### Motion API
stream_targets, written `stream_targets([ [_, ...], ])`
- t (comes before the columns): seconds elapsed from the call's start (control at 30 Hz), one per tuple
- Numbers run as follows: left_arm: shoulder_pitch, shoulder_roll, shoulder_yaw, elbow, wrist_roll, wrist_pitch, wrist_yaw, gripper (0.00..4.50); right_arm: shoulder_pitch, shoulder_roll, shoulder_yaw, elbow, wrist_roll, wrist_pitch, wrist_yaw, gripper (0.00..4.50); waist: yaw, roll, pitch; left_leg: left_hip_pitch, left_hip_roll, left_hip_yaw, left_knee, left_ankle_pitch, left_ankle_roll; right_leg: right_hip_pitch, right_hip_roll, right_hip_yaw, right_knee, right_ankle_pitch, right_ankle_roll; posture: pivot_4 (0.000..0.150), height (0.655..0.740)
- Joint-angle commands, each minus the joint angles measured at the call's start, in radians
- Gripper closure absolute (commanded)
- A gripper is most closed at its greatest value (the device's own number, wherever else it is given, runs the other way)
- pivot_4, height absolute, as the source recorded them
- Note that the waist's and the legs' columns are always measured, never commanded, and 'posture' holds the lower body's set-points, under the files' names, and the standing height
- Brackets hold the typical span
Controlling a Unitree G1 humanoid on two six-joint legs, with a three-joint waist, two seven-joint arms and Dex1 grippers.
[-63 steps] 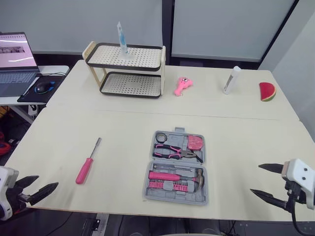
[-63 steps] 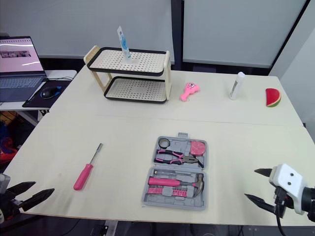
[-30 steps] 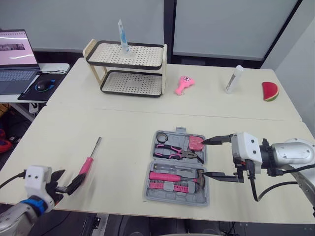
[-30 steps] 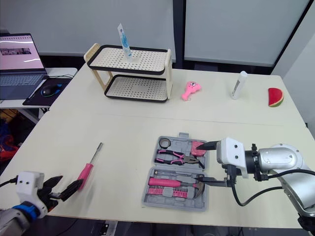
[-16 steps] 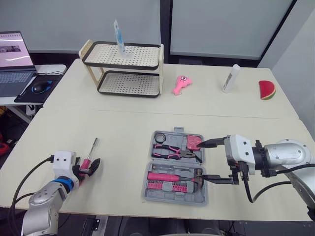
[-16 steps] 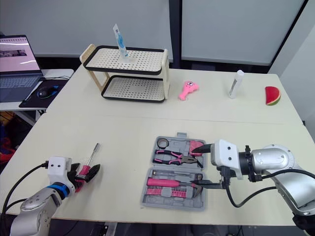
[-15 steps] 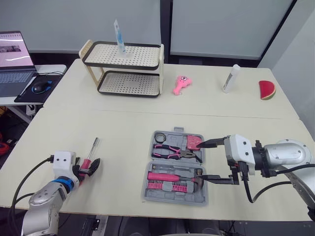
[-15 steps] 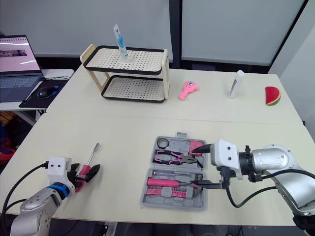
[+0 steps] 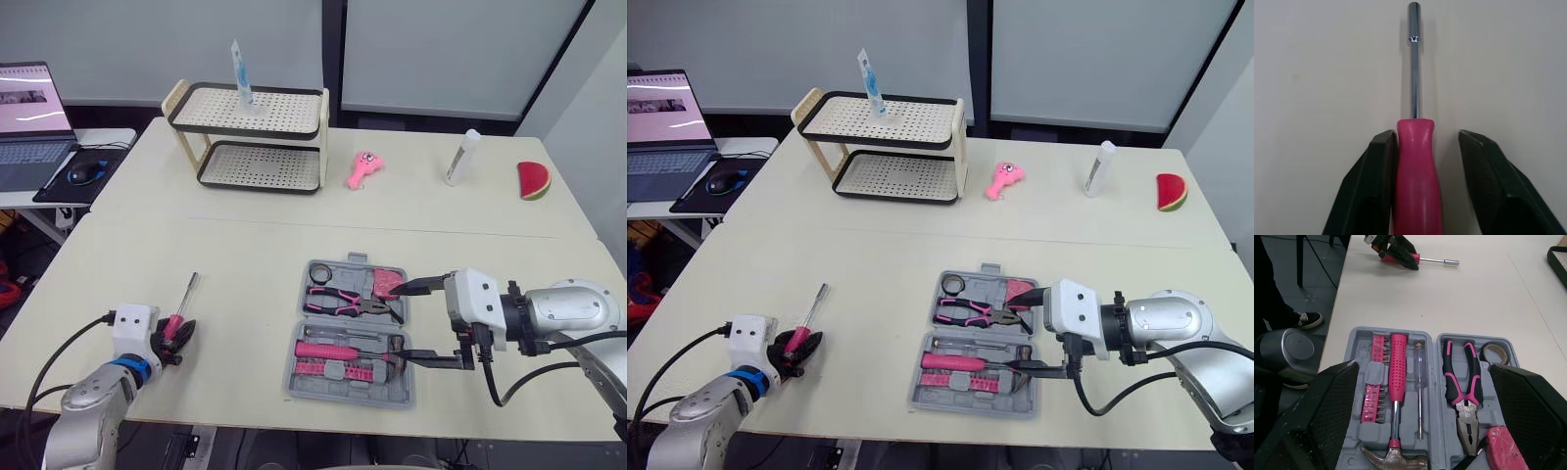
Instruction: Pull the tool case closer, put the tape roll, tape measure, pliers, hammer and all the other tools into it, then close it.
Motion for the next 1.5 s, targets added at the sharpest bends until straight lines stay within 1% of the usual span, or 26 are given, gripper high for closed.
stream_targets([
  [0.03, -0.023, 0.012, -0.012, 0.051, 0.01, -0.017, -0.008, 3.5, 0.019, -0.019, -0.041, -0.046, 0.021, 0.01, -0.012, 0.0, 0.002, 0.0, 0.0, 0.0, 0.0, 0.0, 0.0, 0.0, 0.0, 0.0, 0.0, 0.0, 0.0, 0.0, 0.0, 0.15, 0.735],
  [0.07, -0.022, 0.012, -0.011, 0.053, 0.008, -0.02, -0.011, 3.78, 0.025, -0.021, -0.046, -0.05, 0.023, 0.013, -0.014, 0.0, 0.002, 0.001, 0.0, 0.0, 0.0, 0.0, 0.0, 0.0, 0.0, 0.0, 0.0, 0.0, 0.0, 0.0, 0.0, 0.15, 0.735],
  [0.2, 0.004, 0.027, 0.0, 0.025, -0.009, -0.033, -0.048, 3.77, 0.049, -0.027, -0.068, -0.065, 0.026, 0.02, -0.027, 0.0, 0.001, 0.001, 0.0, 0.0, 0.0, 0.0, 0.0, 0.0, 0.0, 0.0, 0.0, 0.0, 0.0, 0.0, 0.0, 0.15, 0.735],
  [0.4, 0.144, 0.184, -0.038, -0.19, -0.028, -0.128, -0.305, 3.77, 0.127, -0.04, -0.139, -0.092, 0.029, 0.023, -0.054, 0.0, -0.002, 0.0, -0.001, -0.001, 0.001, 0.001, 0.0, 0.0, 0.0, 0.0, 0.0, 0.0, 0.0, 0.0, 0.0, 0.15, 0.735],
  [0.53, 0.174, 0.273, -0.077, -0.297, -0.05, -0.171, -0.447, 3.77, 0.2, -0.058, -0.185, -0.107, 0.007, 0.005, -0.064, 0.0, 0.006, 0.001, 0.0, 0.0, 0.001, 0.001, 0.0, 0.0, 0.0, 0.0, 0.0, 0.0, 0.0, 0.0, -0.001, 0.15, 0.735],
  [0.63, 0.137, 0.354, -0.208, -0.386, -0.005, -0.279, -0.592, 3.77, 0.28, -0.08, -0.242, -0.124, 0.007, -0.004, -0.044, 0.0, 0.005, 0.002, 0.0, 0.0, 0.0, 0.001, 0.0, 0.0, 0.0, 0.001, 0.0, 0.0, 0.0, -0.001, -0.001, 0.15, 0.735],
  [0.73, 0.035, 0.379, -0.332, -0.465, -0.005, -0.236, -0.635, 3.77, 0.353, -0.106, -0.304, -0.146, 0.025, 0.01, -0.016, 0.0, 0.005, 0.003, 0.0, 0.001, 0.0, 0.001, 0.0, 0.0, 0.0, 0.003, 0.0, 0.0, 0.0, -0.001, -0.001, 0.15, 0.735],
  [0.83, -0.071, 0.37, -0.471, -0.519, 0.016, -0.158, -0.656, 3.77, 0.422, -0.131, -0.366, -0.172, 0.047, 0.033, 0.018, 0.0, 0.002, 0.003, 0.0, 0.002, 0.0, 0.0, 0.001, 0.0, 0.0, 0.004, 0.001, -0.001, 0.0, 0.0, 0.0, 0.15, 0.735],
  [0.97, -0.186, 0.346, -0.675, -0.568, 0.104, -0.057, -0.66, 3.77, 0.493, -0.139, -0.419, -0.211, 0.068, 0.072, 0.026, 0.0, -0.007, 0.004, 0.0, 0.003, 0.001, 0.001, 0.001, 0.0, 0.0, 0.004, 0.003, 0.001, 0.001, 0.0, 0.0, 0.15, 0.735],
  [1.03, -0.236, 0.317, -0.768, -0.578, 0.148, -0.001, -0.647, 3.77, 0.528, -0.143, -0.433, -0.226, 0.059, 0.079, 0.03, 0.0, -0.004, 0.004, -0.001, 0.003, 0.002, 0.001, 0.001, 0.0, 0.0, 0.004, 0.004, 0.002, 0.001, 0.0, 0.0, 0.15, 0.735],
  [1.17, -0.321, 0.245, -0.892, -0.555, 0.239, 0.087, -0.601, 3.77, 0.571, -0.144, -0.447, -0.245, 0.056, 0.105, 0.022, 0.0, -0.002, 0.004, -0.001, 0.003, 0.002, 0.001, 0.002, 0.0, 0.001, 0.005, 0.004, 0.002, 0.001, 0.0, 0.0, 0.15, 0.735],
  [1.3, -0.389, 0.185, -0.98, -0.517, 0.302, 0.142, -0.577, 3.77, 0.593, -0.147, -0.445, -0.257, 0.043, 0.115, 0.014, 0.0, -0.002, 0.004, -0.001, 0.003, 0.001, 0.001, 0.002, 0.0, 0.001, 0.005, 0.004, 0.003, 0.001, 0.0, 0.0, 0.15, 0.735],
  [1.5, -0.409, 0.198, -1.0, -0.502, 0.32, 0.139, -0.595, 3.77, 0.59, -0.146, -0.446, -0.265, 0.04, 0.126, 0.007, 0.0, -0.003, 0.004, -0.001, 0.003, 0.002, 0.001, 0.002, 0.0, 0.001, 0.004, 0.004, 0.003, 0.001, 0.0, 0.0, 0.15, 0.735],
])
